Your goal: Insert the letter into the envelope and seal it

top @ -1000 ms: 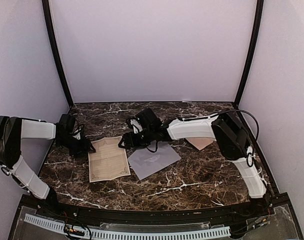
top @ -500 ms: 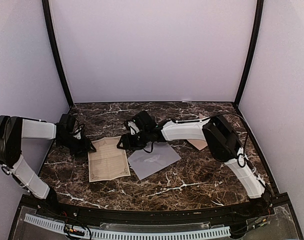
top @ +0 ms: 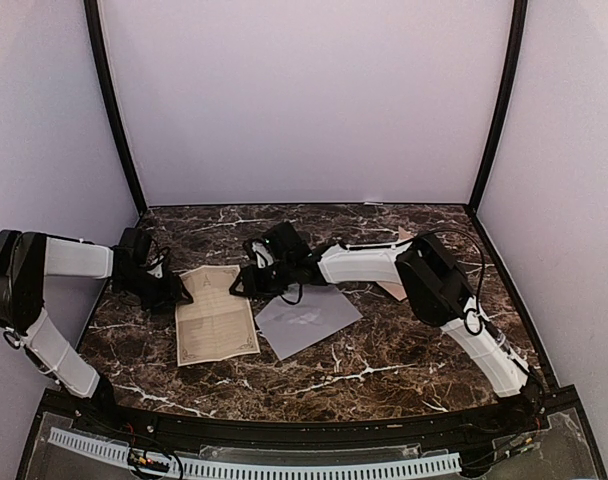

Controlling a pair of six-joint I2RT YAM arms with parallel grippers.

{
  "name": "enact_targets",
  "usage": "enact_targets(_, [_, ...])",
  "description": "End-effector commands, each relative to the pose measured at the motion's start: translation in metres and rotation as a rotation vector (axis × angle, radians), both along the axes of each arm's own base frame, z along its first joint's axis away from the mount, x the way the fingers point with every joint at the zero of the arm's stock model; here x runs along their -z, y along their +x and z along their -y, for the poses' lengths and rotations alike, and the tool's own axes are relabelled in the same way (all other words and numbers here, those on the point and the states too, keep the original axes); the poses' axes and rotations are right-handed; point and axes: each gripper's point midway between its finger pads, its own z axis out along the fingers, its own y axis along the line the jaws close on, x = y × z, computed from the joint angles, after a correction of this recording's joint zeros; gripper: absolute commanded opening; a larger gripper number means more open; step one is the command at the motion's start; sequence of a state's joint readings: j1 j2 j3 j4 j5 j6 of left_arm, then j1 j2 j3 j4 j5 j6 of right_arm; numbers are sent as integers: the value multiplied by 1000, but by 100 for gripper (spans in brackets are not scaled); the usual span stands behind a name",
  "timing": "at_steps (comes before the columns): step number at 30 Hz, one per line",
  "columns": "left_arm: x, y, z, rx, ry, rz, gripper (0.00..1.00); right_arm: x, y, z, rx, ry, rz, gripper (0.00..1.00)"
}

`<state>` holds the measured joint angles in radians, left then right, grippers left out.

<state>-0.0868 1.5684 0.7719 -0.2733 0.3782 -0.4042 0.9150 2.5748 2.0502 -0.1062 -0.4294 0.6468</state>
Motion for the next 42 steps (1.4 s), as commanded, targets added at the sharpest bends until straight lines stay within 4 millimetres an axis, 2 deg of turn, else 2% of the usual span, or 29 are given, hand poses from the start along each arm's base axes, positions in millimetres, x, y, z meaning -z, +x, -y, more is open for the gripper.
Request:
enact_targets(1, [11,-9,0,0,-3,-61,54,3,-4,-4,-39,42,-26,44])
enact_targets(3, [12,-9,0,-1,-4,-63,53,-2,-6,-5,-48,66,-35,39])
enact_targets(9, [13,-9,-1,-3,1,-65,53,-18,-5,-1,-53,128,-38,32])
enact_targets(14, [14,-10,-1,-1,2,-69,53,-36,-6,3,-57,181,-44,33])
enact_targets(18, [13,-9,-1,-1,2,-67,53,-43,-7,4,-57,199,-52,44])
enact_targets(22, [13,-9,0,-1,-1,-66,53,-51,-10,4,-68,237,-59,40])
enact_targets(26, [13,-9,0,-1,-3,-66,53,-56,-12,3,-78,267,-63,32])
enact_targets(31, [11,-9,3,6,-18,-62,53,-60,-12,2,-86,281,-52,13])
enact_targets(33, [10,-8,4,8,-22,-55,53,-64,-13,1,-92,293,-46,1])
enact_targets(34, [7,-7,4,11,-24,-46,53,-68,-13,1,-95,301,-40,0])
enact_targets(37, [-2,-2,4,13,-19,-8,55,-90,-14,4,-104,340,4,0])
enact_targets(38, [-11,1,3,14,-14,27,56,-99,-15,6,-108,354,29,0])
enact_targets(39, [-16,4,1,11,-6,54,60,-112,-15,9,-109,372,57,0])
enact_targets(40, [-30,7,1,15,-5,105,64,-126,-17,13,-112,390,91,0])
enact_targets(41, [-38,11,0,14,-2,146,71,-139,-18,17,-111,404,123,0])
enact_targets(42, [-57,14,0,20,-1,214,75,-155,-20,22,-108,420,159,0])
